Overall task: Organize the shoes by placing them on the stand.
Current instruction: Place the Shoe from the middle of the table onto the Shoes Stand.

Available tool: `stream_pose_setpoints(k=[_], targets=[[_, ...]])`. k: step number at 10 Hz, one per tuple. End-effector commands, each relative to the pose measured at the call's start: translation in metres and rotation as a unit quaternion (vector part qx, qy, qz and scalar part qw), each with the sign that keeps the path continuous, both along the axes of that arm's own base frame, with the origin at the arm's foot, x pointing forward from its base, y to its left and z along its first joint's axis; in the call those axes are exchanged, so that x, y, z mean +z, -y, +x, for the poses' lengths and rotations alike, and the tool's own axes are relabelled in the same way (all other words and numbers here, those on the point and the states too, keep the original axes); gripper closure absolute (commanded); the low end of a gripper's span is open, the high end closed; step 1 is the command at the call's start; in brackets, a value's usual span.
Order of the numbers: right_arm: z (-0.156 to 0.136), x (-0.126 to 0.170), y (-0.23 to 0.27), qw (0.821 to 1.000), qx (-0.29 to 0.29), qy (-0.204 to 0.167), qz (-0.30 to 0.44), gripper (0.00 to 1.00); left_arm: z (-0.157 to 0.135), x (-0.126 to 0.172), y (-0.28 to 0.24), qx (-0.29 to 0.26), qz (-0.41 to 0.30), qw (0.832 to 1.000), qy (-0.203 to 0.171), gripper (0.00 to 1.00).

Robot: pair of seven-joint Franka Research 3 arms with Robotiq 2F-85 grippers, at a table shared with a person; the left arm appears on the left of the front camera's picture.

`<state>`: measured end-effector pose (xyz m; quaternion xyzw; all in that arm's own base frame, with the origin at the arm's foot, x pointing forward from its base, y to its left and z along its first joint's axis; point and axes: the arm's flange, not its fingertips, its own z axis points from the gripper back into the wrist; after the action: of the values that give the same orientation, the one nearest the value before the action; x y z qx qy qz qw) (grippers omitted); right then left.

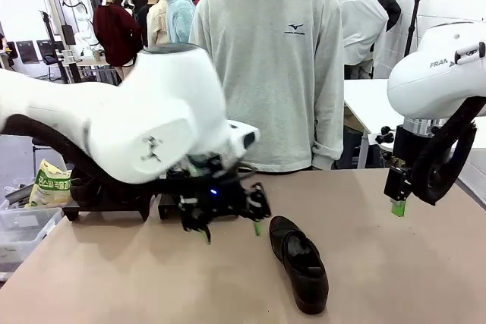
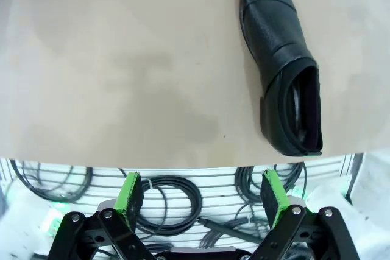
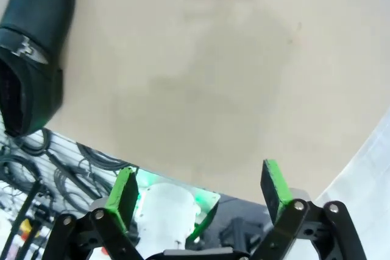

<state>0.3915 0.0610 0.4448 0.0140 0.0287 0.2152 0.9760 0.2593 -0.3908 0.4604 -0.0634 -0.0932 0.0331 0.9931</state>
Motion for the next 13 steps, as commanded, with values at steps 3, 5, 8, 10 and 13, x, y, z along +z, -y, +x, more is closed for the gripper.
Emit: stream_pose_setpoints(k=[3, 5, 8, 10, 13], targets=[[-0.007, 0.016, -0.022, 1.0, 0.021, 0.008, -0.008, 0.0, 0.007, -0.006, 0.061, 0.114, 0.039, 0.993, -0.017, 0.0], [-0.007, 0.016, -0.022, 1.0, 0.021, 0.008, -0.008, 0.0, 0.013, -0.017, 0.083, 0.131, 0.041, 0.99, -0.027, 0.0], [-0.007, 0.016, -0.022, 1.0, 0.021, 0.008, -0.008, 0.0, 0.024, -0.046, 0.106, 0.139, 0.028, 0.987, -0.073, 0.0], [-0.007, 0.016, -0.022, 1.0, 0.021, 0.008, -0.008, 0.0, 0.023, -0.058, 0.115, 0.134, 0.018, 0.987, -0.086, 0.0], [-0.007, 0.016, -0.022, 1.0, 0.021, 0.008, -0.008, 0.0, 0.027, -0.082, 0.116, 0.14, 0.018, 0.987, -0.078, 0.0]])
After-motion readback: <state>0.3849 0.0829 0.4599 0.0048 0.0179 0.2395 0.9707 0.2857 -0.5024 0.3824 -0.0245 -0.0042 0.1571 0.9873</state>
